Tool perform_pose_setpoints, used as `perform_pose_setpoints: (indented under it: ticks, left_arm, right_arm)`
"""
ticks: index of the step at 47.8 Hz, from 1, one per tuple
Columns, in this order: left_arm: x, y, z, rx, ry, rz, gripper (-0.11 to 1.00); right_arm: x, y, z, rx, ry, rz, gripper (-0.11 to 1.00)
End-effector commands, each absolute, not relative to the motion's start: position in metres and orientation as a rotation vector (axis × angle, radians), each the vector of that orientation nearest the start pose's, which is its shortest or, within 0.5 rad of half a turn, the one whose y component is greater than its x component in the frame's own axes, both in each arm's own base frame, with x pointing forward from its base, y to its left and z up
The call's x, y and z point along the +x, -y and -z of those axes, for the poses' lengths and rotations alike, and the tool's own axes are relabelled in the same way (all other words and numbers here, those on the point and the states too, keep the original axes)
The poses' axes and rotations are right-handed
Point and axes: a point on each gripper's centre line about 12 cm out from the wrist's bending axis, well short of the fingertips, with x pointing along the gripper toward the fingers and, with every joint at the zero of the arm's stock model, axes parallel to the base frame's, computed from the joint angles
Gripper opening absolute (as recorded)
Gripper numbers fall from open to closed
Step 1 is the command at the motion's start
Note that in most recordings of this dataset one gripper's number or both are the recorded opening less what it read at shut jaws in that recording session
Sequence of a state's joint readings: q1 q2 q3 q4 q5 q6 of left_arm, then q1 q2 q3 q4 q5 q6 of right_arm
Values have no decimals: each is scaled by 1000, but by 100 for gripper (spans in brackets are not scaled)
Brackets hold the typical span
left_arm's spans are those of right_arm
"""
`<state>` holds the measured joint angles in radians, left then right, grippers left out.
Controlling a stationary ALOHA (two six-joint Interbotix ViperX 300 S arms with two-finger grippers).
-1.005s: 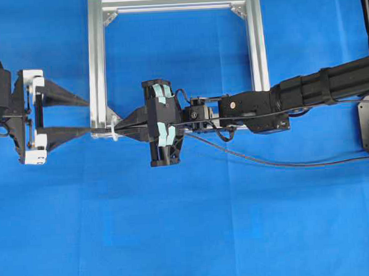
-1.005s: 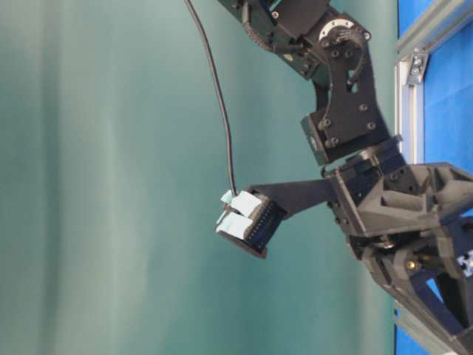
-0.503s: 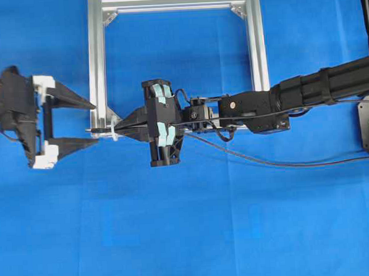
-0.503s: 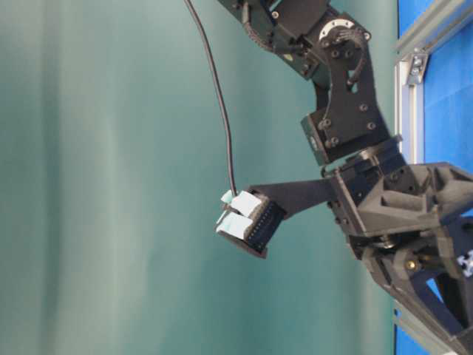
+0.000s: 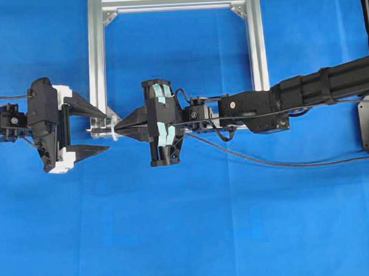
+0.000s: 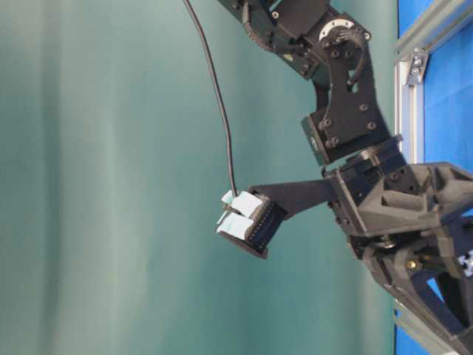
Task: Insert the wire through the string loop located on the left side.
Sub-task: 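Move the left gripper right and grasp the plug tip beyond the loop, then open the right gripper and pull the cable left with the left gripper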
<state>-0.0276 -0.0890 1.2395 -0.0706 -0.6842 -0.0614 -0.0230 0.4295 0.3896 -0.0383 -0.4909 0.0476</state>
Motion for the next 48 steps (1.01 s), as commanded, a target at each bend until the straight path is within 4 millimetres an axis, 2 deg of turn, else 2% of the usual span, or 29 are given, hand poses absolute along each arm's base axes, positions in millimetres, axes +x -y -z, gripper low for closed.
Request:
perform_pose_setpoints:
  ticks: [1, 18, 24, 29, 35, 39, 48]
  left_arm:
    - [263, 3, -109, -93, -438, -35, 88]
    - [264, 3, -110, -95, -437, -37, 87]
    - [265, 3, -110, -95, -434, -35, 82]
    - [265, 3, -111, -90, -432, -34, 65]
    - [266, 3, -111, -83, -429, -34, 27]
    - [267, 3, -112, -83, -428, -34, 8]
    - [266, 3, -111, -85, -431, -34, 8]
  right_arm:
    - [500, 11, -135, 23, -287, 11, 0]
    - [500, 11, -134, 23, -287, 11, 0]
    - [500, 11, -134, 23, -287, 11, 0]
    - [500, 11, -134, 23, -287, 11, 0]
    - [500, 11, -134, 23, -287, 11, 0]
    - [500, 11, -135, 23, -284, 11, 0]
    - [500, 11, -135, 22, -285, 10, 0]
